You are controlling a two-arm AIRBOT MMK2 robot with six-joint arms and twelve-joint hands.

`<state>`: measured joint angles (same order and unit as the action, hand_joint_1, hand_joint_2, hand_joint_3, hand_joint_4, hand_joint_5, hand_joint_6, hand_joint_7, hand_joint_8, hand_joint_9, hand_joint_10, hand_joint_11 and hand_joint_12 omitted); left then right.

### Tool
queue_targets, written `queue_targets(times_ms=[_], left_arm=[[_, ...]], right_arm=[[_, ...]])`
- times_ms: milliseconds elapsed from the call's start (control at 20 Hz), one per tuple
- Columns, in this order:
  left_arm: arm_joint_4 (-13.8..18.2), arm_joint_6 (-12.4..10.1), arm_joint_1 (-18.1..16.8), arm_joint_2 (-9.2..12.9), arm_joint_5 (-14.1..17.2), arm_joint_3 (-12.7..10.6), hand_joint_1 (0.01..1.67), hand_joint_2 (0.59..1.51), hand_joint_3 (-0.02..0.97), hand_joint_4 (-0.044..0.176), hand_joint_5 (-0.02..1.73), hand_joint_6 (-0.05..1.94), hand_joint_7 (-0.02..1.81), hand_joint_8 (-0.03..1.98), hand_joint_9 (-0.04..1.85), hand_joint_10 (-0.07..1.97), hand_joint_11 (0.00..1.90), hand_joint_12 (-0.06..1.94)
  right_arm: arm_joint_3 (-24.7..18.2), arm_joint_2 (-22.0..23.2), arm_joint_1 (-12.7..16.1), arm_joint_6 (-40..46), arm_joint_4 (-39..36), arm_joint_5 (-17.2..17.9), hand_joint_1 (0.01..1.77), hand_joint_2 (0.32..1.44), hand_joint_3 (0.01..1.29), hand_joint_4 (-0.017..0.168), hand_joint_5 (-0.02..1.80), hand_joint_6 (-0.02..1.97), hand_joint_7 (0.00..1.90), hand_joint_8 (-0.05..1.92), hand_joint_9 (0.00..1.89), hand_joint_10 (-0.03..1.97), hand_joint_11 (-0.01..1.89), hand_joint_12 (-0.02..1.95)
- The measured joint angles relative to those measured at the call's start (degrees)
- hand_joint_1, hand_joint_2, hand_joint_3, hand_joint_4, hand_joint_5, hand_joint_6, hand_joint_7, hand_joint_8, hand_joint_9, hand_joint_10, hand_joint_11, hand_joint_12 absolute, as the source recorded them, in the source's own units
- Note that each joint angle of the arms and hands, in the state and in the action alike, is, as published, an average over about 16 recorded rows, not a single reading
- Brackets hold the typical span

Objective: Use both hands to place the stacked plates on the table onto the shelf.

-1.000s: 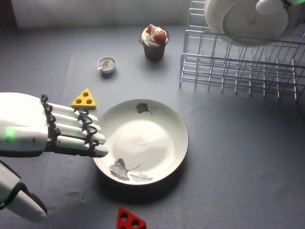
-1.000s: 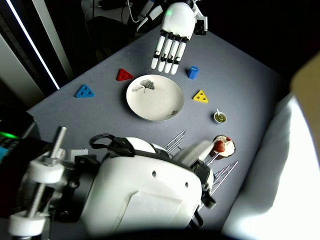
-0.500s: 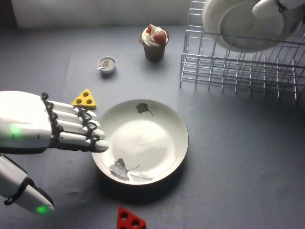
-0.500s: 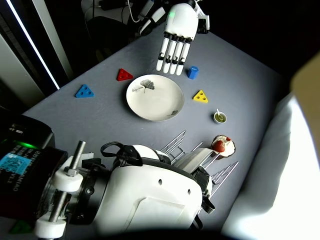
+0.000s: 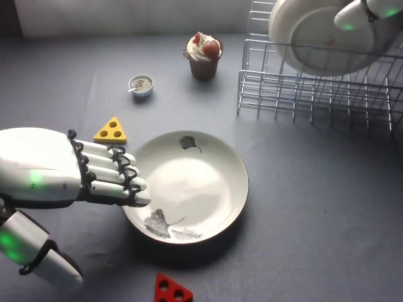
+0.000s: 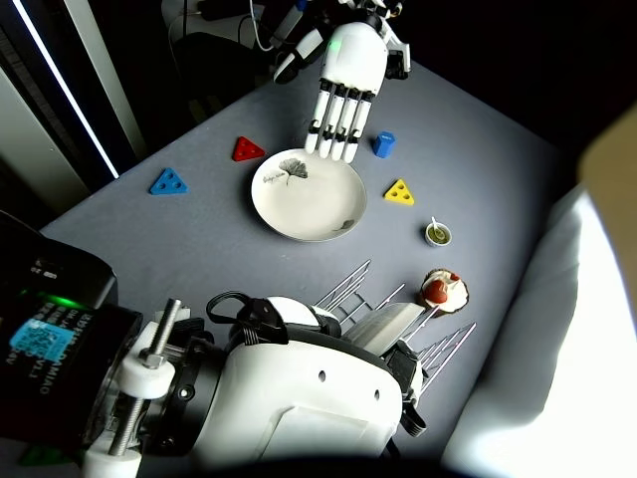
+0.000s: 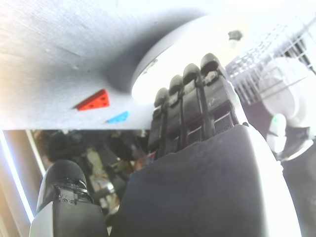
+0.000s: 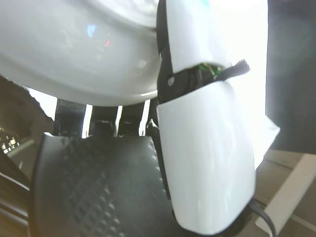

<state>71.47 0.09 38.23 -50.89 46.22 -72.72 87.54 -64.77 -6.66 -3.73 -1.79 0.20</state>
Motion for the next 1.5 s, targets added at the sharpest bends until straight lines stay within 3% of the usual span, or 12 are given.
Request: queue_targets(times_ms=[350, 700, 1150, 1500], left_arm=[[-0.1, 0.0, 1.2, -0.7, -1.0, 0.0, 0.10, 0.976, 0.005, -0.001, 0.13, 0.02, 0.15, 0.01, 0.14, 0.01, 0.13, 0.01], [-0.3, 0.0, 2.0, -1.2, -1.6, 0.0, 0.10, 0.974, 0.005, -0.001, 0.13, 0.02, 0.16, 0.01, 0.14, 0.01, 0.13, 0.00], [-0.9, 0.1, 3.1, -1.7, -1.9, 0.0, 0.10, 0.975, 0.006, -0.002, 0.14, 0.01, 0.16, 0.01, 0.14, 0.00, 0.11, -0.01], [-1.2, 0.1, 5.0, -1.9, -2.1, 0.0, 0.10, 0.977, 0.006, -0.005, 0.12, 0.00, 0.13, 0.00, 0.11, -0.01, 0.09, -0.02]], right_arm=[[0.5, -0.2, -0.9, 0.0, 0.2, 0.1, 1.46, 0.95, 0.01, -0.006, 0.92, 0.90, 1.10, 0.51, 1.15, 0.54, 1.17, 0.59], [0.6, -0.2, -1.4, 0.3, 0.7, 0.5, 1.32, 0.97, 0.02, -0.005, 0.87, 0.54, 1.00, 0.27, 1.04, 0.31, 1.18, 0.08], [0.5, -0.2, -1.4, 0.2, 1.2, 2.0, 1.13, 0.96, 0.02, -0.004, 0.78, 0.03, 0.81, 0.00, 0.86, 0.01, 1.03, 0.03], [0.0, -0.1, -1.4, -2.0, 1.1, 5.4, 1.01, 0.93, 0.02, -0.003, 0.68, 0.01, 0.71, 0.01, 0.72, 0.02, 0.86, 0.02]])
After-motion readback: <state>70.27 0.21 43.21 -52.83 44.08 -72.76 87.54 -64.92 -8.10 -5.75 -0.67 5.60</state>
